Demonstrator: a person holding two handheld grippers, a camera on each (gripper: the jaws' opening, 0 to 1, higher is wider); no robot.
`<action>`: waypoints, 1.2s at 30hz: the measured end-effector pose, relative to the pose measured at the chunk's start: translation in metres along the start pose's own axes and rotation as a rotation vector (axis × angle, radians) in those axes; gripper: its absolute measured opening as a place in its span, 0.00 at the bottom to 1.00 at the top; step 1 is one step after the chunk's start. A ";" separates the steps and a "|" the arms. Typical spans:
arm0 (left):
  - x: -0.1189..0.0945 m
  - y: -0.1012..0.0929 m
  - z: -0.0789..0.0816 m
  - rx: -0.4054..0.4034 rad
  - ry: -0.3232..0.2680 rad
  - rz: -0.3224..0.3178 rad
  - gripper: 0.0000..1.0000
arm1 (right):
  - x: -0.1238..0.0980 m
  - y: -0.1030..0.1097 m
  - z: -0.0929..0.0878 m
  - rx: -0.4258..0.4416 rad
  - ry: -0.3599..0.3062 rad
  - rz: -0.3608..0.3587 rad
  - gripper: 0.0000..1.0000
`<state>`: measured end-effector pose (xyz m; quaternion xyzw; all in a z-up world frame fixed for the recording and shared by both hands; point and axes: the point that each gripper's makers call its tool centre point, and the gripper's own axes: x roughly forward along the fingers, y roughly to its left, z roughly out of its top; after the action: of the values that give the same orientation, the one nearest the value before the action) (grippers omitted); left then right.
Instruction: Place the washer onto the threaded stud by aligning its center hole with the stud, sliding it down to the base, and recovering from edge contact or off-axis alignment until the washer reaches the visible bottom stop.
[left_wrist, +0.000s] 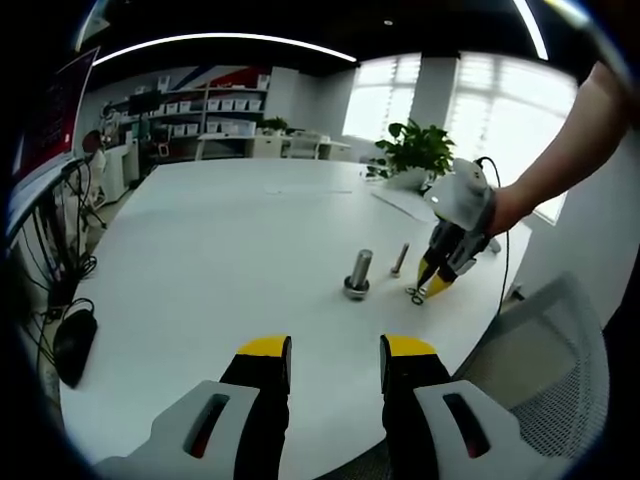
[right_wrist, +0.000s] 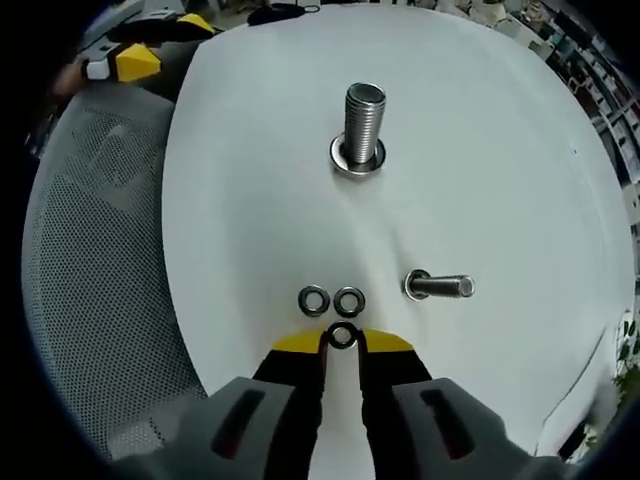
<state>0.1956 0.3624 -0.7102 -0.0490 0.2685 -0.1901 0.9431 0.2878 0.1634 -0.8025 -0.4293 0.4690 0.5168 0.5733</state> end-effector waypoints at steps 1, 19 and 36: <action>0.000 0.000 0.000 0.000 0.000 0.000 0.34 | 0.000 0.000 0.000 -0.003 0.005 -0.003 0.15; 0.000 0.001 -0.001 -0.001 0.003 0.005 0.34 | 0.000 0.001 -0.001 0.003 0.058 -0.055 0.15; -0.001 0.002 0.000 -0.003 -0.002 0.010 0.35 | -0.001 -0.001 -0.004 0.128 -0.003 -0.046 0.14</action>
<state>0.1958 0.3642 -0.7102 -0.0491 0.2681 -0.1852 0.9441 0.2886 0.1594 -0.8024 -0.4019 0.4901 0.4730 0.6120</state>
